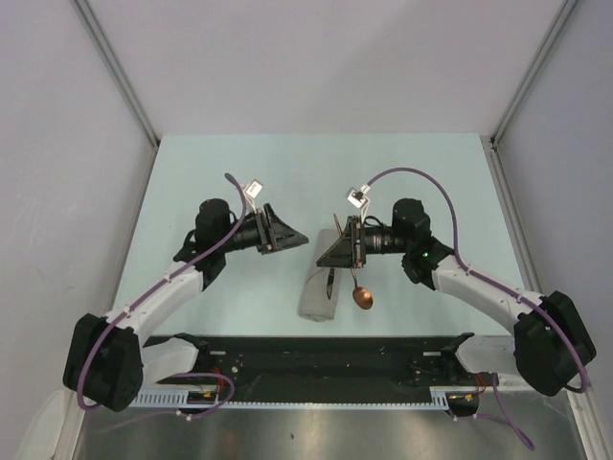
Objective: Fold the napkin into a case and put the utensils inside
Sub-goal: Pass from the right arm to the left, then pass from the left arm to the right
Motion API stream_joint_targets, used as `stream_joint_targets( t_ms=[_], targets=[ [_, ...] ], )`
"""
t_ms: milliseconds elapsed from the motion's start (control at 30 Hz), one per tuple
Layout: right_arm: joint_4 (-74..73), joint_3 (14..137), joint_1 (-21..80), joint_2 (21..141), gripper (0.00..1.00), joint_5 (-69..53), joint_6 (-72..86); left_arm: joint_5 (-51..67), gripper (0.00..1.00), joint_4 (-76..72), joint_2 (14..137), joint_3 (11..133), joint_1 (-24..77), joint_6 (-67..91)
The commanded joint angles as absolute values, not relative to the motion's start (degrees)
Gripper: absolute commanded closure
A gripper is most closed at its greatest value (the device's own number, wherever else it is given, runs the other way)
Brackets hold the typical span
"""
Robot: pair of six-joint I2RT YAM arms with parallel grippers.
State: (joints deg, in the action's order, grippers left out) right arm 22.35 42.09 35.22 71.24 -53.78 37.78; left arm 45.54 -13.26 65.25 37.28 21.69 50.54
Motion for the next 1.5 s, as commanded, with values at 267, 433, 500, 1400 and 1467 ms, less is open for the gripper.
stream_joint_targets(
  t_ms=[267,433,500,1400,1467],
  targets=[
    [20.93,45.43,39.90,78.74,1.00,-53.62,37.10,48.87,0.30,-36.56,67.66,36.21,25.31,58.97],
    [23.55,46.14,41.75,80.07,1.00,-53.88,38.32,48.78,0.40,-39.64,72.68,37.09,27.59,62.14],
    [24.43,46.14,42.10,80.33,1.00,-53.88,39.02,48.87,0.50,-42.88,73.91,36.21,27.60,64.41],
    [8.26,30.94,33.49,63.54,0.43,-51.86,42.18,63.63,1.00,-60.46,82.88,39.11,16.61,71.01],
    [9.13,30.76,33.57,64.07,0.51,-51.68,42.97,64.16,1.00,-61.87,83.14,39.02,16.61,72.06]
  ],
)
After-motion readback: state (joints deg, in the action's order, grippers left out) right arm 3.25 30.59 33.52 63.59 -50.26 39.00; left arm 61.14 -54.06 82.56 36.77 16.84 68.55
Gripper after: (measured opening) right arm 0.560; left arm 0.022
